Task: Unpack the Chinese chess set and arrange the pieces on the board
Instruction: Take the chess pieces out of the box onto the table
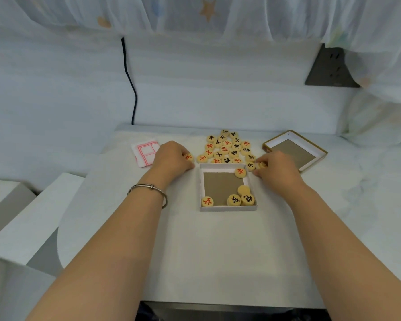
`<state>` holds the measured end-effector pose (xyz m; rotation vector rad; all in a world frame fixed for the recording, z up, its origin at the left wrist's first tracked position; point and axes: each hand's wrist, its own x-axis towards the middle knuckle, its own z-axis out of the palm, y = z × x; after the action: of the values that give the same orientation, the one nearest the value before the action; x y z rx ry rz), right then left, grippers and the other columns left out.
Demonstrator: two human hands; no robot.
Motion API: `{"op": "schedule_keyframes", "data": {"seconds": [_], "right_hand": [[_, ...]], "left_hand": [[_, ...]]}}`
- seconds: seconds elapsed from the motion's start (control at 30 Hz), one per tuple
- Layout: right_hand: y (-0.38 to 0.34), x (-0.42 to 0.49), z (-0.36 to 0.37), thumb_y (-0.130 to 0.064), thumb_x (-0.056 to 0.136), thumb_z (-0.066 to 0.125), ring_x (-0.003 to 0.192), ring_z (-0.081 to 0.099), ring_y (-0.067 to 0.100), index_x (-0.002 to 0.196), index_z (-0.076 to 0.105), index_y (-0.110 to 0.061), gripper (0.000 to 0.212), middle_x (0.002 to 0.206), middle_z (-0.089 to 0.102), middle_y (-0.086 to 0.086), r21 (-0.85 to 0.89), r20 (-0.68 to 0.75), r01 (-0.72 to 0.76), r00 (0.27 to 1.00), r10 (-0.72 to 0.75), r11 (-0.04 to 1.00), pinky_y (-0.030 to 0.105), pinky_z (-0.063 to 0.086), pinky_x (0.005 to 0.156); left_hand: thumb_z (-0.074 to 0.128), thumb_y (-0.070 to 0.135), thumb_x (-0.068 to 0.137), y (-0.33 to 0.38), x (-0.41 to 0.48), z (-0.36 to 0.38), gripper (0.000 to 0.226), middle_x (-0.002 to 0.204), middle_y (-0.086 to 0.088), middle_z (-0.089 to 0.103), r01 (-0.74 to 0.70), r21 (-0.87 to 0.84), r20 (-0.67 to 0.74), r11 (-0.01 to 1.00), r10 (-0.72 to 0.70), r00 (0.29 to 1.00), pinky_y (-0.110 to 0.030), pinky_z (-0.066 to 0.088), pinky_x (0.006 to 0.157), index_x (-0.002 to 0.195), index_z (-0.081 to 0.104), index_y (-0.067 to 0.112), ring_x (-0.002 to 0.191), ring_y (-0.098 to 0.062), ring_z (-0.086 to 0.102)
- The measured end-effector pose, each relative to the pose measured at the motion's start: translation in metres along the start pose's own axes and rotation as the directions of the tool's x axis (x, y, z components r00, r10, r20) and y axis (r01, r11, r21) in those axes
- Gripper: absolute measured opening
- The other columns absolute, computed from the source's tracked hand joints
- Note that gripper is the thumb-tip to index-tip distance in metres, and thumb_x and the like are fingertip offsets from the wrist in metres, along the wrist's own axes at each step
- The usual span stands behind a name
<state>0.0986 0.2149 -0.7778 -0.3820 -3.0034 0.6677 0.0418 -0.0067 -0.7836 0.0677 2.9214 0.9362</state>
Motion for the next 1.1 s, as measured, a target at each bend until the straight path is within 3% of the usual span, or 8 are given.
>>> {"op": "schedule_keyframes", "data": {"seconds": [0.17, 0.33, 0.57, 0.67, 0.83, 0.9, 1.0, 1.1], "right_hand": [[0.0, 0.0, 0.0, -0.02, 0.084, 0.067, 0.117, 0.053, 0.023, 0.129, 0.057, -0.011, 0.046, 0.128, 0.058, 0.008, 0.115, -0.027, 0.021, 0.999, -0.018, 0.993, 0.025, 0.037, 0.084], [0.015, 0.006, -0.004, -0.018, 0.084, 0.068, 0.109, 0.057, 0.027, 0.121, 0.061, -0.007, 0.039, 0.12, 0.061, 0.012, 0.063, -0.045, -0.069, 0.996, 0.072, 0.996, 0.028, 0.04, 0.08], [0.016, 0.008, 0.003, -0.012, 0.09, 0.059, 0.116, 0.053, 0.03, 0.126, 0.057, -0.006, 0.037, 0.126, 0.058, 0.014, 0.114, -0.089, -0.063, 0.993, 0.073, 0.992, 0.033, 0.042, 0.089], [0.014, 0.007, 0.005, -0.011, 0.089, 0.059, 0.114, 0.054, 0.025, 0.124, 0.06, -0.009, 0.036, 0.124, 0.061, 0.01, 0.167, -0.105, 0.004, 0.994, 0.014, 0.986, 0.03, 0.041, 0.089], [0.012, 0.008, 0.007, -0.013, 0.086, 0.065, 0.092, 0.054, 0.013, 0.12, 0.063, -0.012, 0.034, 0.104, 0.061, 0.004, 0.335, -0.104, 0.041, 0.995, -0.006, 0.941, 0.024, 0.041, 0.083], [0.015, 0.01, 0.007, -0.013, 0.086, 0.065, 0.095, 0.056, 0.015, 0.12, 0.063, -0.011, 0.034, 0.107, 0.063, 0.005, 0.355, -0.14, 0.025, 0.99, 0.027, 0.934, 0.024, 0.042, 0.083], [0.017, 0.009, 0.008, -0.009, 0.086, 0.061, 0.101, 0.059, 0.024, 0.118, 0.06, -0.009, 0.032, 0.111, 0.064, 0.009, 0.222, -0.209, -0.033, 0.975, 0.081, 0.974, 0.028, 0.043, 0.077], [0.016, 0.008, 0.01, -0.002, 0.086, 0.057, 0.104, 0.058, 0.031, 0.117, 0.061, -0.007, 0.031, 0.113, 0.064, 0.014, 0.095, -0.179, -0.064, 0.981, 0.081, 0.993, 0.031, 0.043, 0.076]], "left_hand": [[0.074, 0.013, 0.077, -0.001, -0.005, -0.005, 0.008, 0.086, -0.004, 0.064, 0.03, -0.392, 0.041, 0.919, -0.015, 0.999, -0.032, 0.052, 0.083, 0.081, 0.069, 0.019, 0.079, -0.018, 0.058], [0.065, 0.009, 0.081, -0.002, 0.007, 0.004, 0.012, 0.088, -0.007, 0.064, 0.007, -0.174, -0.108, 0.985, -0.026, 0.994, -0.031, 0.048, 0.077, 0.091, 0.07, 0.009, 0.084, -0.022, 0.057], [0.057, 0.012, 0.089, 0.003, 0.014, 0.012, 0.031, 0.119, -0.008, 0.062, 0.003, -0.01, -0.119, 1.0, -0.004, 0.993, -0.03, 0.044, 0.091, 0.119, 0.063, 0.011, 0.108, -0.024, 0.057], [0.057, 0.013, 0.09, 0.002, 0.014, 0.011, 0.035, 0.124, -0.007, 0.061, 0.005, -0.047, -0.113, 0.999, -0.011, 0.994, -0.03, 0.043, 0.096, 0.125, 0.059, 0.012, 0.112, -0.022, 0.056], [0.058, 0.01, 0.089, 0.003, 0.011, 0.009, 0.034, 0.122, -0.006, 0.062, 0.005, -0.209, -0.045, 0.978, -0.015, 0.999, -0.026, 0.041, 0.098, 0.123, 0.061, 0.01, 0.111, -0.02, 0.057], [0.057, 0.009, 0.089, 0.004, 0.011, 0.009, 0.034, 0.123, -0.006, 0.062, 0.012, -0.267, -0.011, 0.963, -0.016, 1.0, -0.033, 0.043, 0.103, 0.122, 0.062, 0.011, 0.112, -0.021, 0.058], [0.054, 0.009, 0.09, 0.006, 0.008, 0.007, 0.033, 0.125, -0.006, 0.062, 0.02, -0.3, 0.013, 0.954, -0.017, 1.0, -0.039, 0.043, 0.104, 0.122, 0.062, 0.011, 0.115, -0.022, 0.056], [0.053, 0.009, 0.091, 0.007, 0.005, 0.005, 0.032, 0.126, -0.006, 0.061, 0.022, -0.305, 0.02, 0.952, -0.017, 1.0, -0.038, 0.042, 0.105, 0.122, 0.062, 0.011, 0.116, -0.021, 0.055]]}}
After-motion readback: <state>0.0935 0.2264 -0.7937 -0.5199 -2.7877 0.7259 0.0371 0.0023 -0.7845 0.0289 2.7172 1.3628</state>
